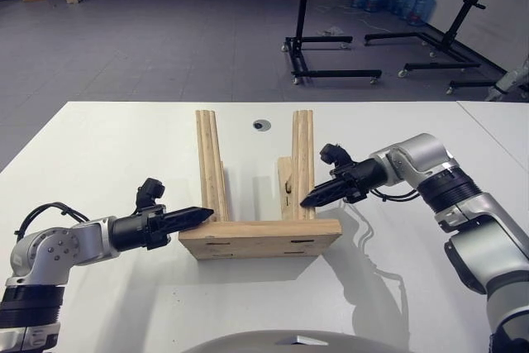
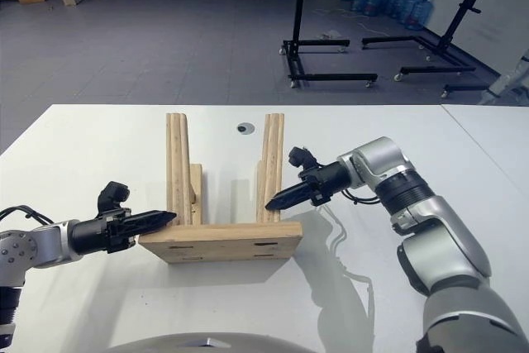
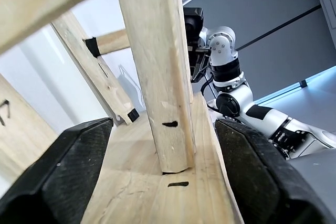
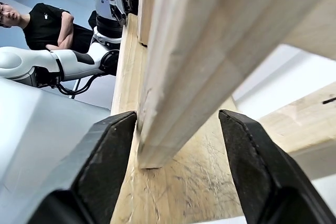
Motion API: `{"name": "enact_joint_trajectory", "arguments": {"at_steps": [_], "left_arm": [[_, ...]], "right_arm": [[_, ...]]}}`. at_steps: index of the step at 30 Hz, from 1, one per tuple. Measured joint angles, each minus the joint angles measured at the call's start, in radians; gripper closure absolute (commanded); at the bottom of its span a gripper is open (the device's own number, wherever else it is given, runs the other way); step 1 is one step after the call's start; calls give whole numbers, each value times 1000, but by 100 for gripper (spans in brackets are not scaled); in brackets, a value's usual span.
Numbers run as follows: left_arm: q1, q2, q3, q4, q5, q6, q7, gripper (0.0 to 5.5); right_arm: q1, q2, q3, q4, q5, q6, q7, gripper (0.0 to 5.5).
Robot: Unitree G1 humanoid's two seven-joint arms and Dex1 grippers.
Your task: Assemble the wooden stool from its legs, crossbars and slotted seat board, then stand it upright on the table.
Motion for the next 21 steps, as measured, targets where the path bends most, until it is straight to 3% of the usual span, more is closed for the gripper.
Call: {"name": "enact_joint_trajectory", "arguments": {"at_steps": [9,13,17,21], "left_arm": [[-77,-8,30,23,0,-10,-2,194],[-78,-3,37,25,15,-17,-19,194],[-94,41,66,39,72,-88,-59,194],[-96,106,105,23,234,-323,-121,194]], "right_arm": [[-49,-40,-55,3,43,118,-6,265],[13,-139,-74,-61,68,114,0,265],[124,-190,-174,-69,71,67,-29,265],[309,-216,-374,-147,103,-24,-112,265]]}}
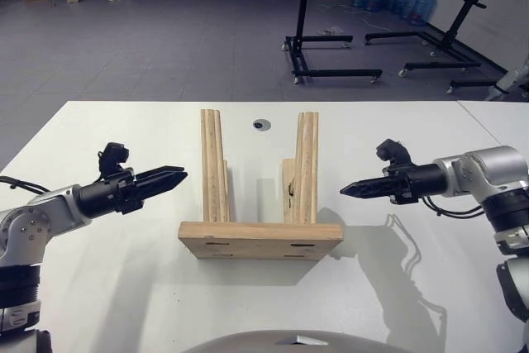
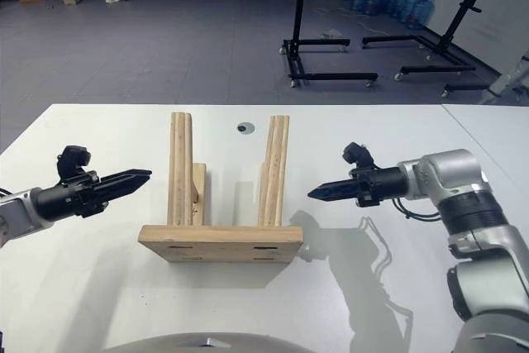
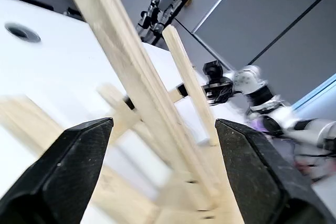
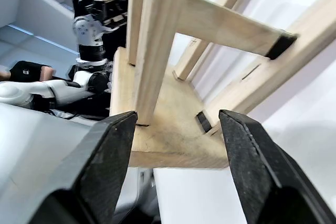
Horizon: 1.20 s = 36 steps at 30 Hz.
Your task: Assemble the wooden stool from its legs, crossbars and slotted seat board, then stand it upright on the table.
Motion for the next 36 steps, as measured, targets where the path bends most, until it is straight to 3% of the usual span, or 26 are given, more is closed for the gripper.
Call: {"name": "enact_joint_trajectory", "arguments": {"at_steps": [4,7,10,18,28,36], "left_arm": [[144,67,-46,-11,376,-497,-63,194],[321,78,-114,-28,552,-775,-131,194],[452,65,-194,-101,614,-920,-189,194],[428,35,-267,-177,571,-869,-183,194],[280,-17,-391,-174,576,-815,-163,194],[250,-24,-424,-124,593,-840,-175,311]], "right_arm": [[393,25,-234,-248,-32,-321,-98,265],[655,75,-289,-392,-94,-566,-112,265],[770,171,-289,-444,-172,-807,-157,265],[748,264,-168,-427,-279,-1022,-225,265],[657,302,-59,-195,-357,-1212,-199,265],[574,339,-44,37,-375,-1363,-143,400]]}}
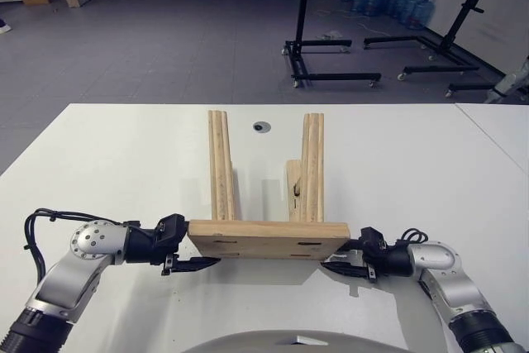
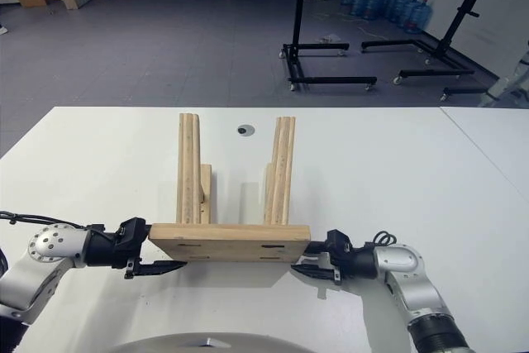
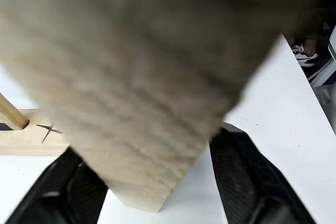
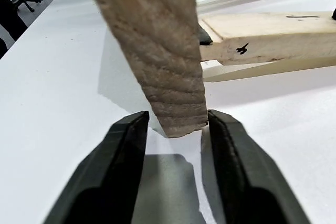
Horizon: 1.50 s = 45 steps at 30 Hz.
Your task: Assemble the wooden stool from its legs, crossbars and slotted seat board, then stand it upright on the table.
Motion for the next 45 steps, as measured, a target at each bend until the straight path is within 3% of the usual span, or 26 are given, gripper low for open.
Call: {"name": "enact_joint_trajectory", "arguments": {"at_steps": [6,12,16,24,29,32,38,43,45], "left_arm": [[-22,-3,-8,27,7,-15,-11,393],[-25,-16,-18,35,8,-34,-26,407],[-25,-26,-10,-13,-43,52,-26,408],[-24,54,178,-256,-557,507,7,408],[-12,171,319,-390,-1017,733,264,408],[95,253,442,-481,-1276,786,422,408],[311,261,527,-474,-1448,787,517,408],[400,269,552,-473,-1618,788,558,408],[326,318,517,-464,-1628,791,636,408]], "right_arm": [[-40,8,11,56,-2,-37,34,417],[-85,18,5,163,0,-143,72,417],[-64,1,-16,161,66,-101,141,418],[83,-208,-20,-194,360,293,229,424],[127,-462,-17,-403,641,674,238,425],[133,-630,-22,-470,829,925,246,425],[-182,-829,32,-434,1200,1288,32,426],[-561,-889,169,-380,1423,1583,-70,443],[-716,-880,224,-423,1570,1669,-41,484]]}}
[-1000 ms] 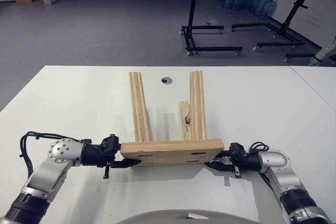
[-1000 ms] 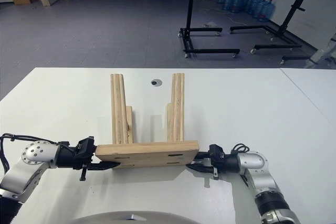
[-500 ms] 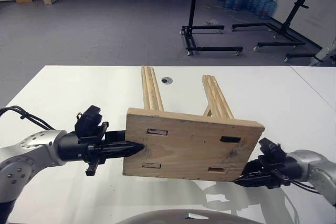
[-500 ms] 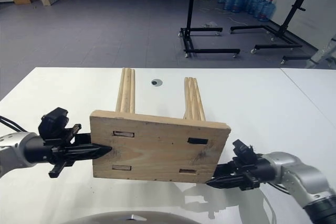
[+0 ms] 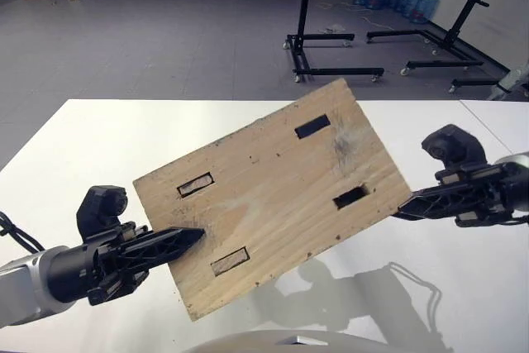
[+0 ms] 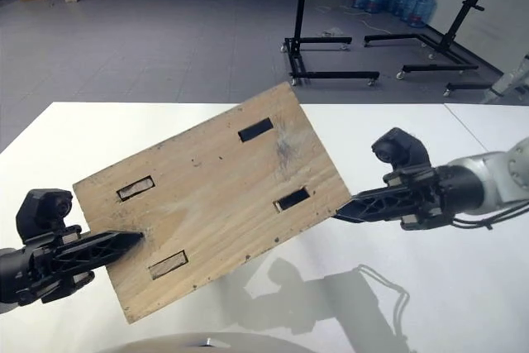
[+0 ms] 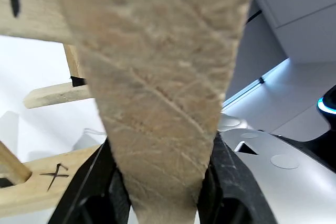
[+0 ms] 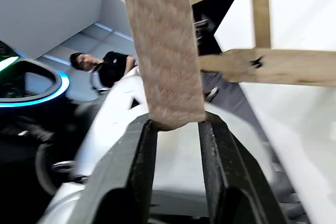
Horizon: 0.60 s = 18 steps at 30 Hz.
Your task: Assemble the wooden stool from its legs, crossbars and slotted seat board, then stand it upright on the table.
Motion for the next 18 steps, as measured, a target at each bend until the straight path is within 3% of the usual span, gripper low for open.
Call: {"name": "enact_joint_trajectory", "arguments": {"at_steps": [1,3,6,11,14,18], "left_arm": [[-88,50,-17,53,5,1,61,408],[-181,56,-58,121,4,4,111,408],[-292,55,-112,200,4,31,155,408],[-318,-12,-119,267,6,104,136,408],[-327,-166,-114,274,10,93,181,408],[-340,-420,-108,261,-4,-2,365,408]], "right_arm": [[-111,-2,18,-28,82,43,45,505],[-158,-16,68,-29,89,74,78,545],[-214,-18,147,-29,88,82,104,548],[-258,-15,205,-41,88,42,106,548],[-254,-11,213,-47,88,-6,99,548],[-193,-15,182,-60,88,-64,82,548]]}}
